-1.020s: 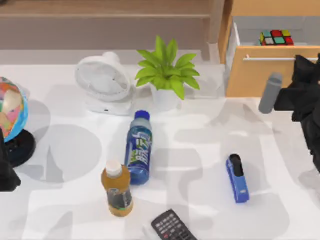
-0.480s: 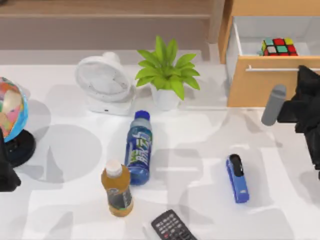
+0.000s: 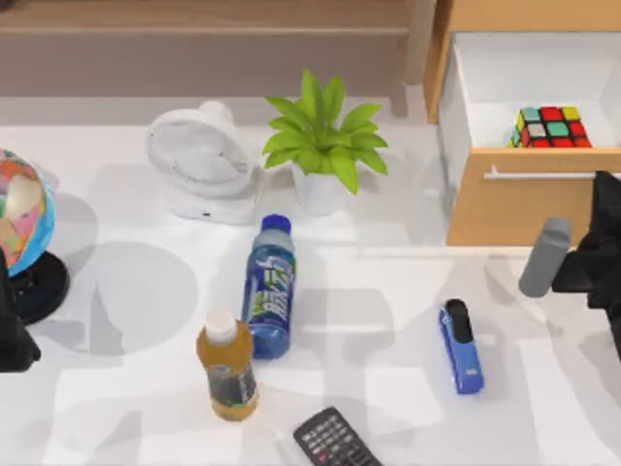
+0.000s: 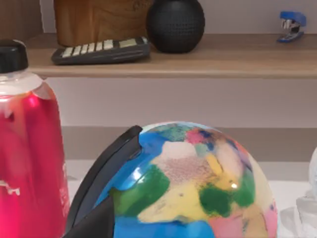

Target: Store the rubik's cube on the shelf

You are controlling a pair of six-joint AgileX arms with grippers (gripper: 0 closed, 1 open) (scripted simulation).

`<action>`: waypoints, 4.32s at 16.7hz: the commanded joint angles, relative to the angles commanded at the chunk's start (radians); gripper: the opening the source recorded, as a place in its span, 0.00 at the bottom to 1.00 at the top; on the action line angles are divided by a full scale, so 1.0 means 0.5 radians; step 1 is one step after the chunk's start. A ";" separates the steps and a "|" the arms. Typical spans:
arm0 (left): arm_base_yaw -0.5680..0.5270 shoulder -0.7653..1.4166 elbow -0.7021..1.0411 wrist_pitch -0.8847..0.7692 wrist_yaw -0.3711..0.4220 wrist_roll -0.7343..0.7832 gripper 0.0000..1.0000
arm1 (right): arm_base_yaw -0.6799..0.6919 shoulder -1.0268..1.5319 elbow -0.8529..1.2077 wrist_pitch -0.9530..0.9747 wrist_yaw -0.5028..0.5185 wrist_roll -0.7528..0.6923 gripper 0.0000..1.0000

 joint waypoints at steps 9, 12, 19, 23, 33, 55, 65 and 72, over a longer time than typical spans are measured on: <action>0.000 0.000 0.000 0.000 0.000 0.000 1.00 | 0.002 -0.001 -0.005 0.005 0.002 0.000 0.38; 0.000 0.000 0.000 0.000 0.000 0.000 1.00 | 0.002 -0.001 -0.005 0.005 0.002 0.000 0.60; 0.000 0.000 0.000 0.000 0.000 0.000 1.00 | 0.002 -0.001 -0.005 0.005 0.002 0.000 1.00; 0.000 0.000 0.000 0.000 0.000 0.000 1.00 | 0.002 -0.001 -0.005 0.005 0.002 0.000 1.00; 0.000 0.000 0.000 0.000 0.000 0.000 1.00 | 0.061 -0.017 -0.146 0.131 0.062 0.001 1.00; 0.000 0.000 0.000 0.000 0.000 0.000 1.00 | 0.396 -0.784 1.446 -1.678 -0.590 1.621 1.00; 0.000 0.000 0.000 0.000 0.000 0.000 1.00 | 0.040 -0.316 3.085 -4.184 -0.739 2.699 1.00; 0.000 0.000 0.000 0.000 0.000 0.000 1.00 | -0.161 0.355 3.858 -5.654 -0.748 3.125 1.00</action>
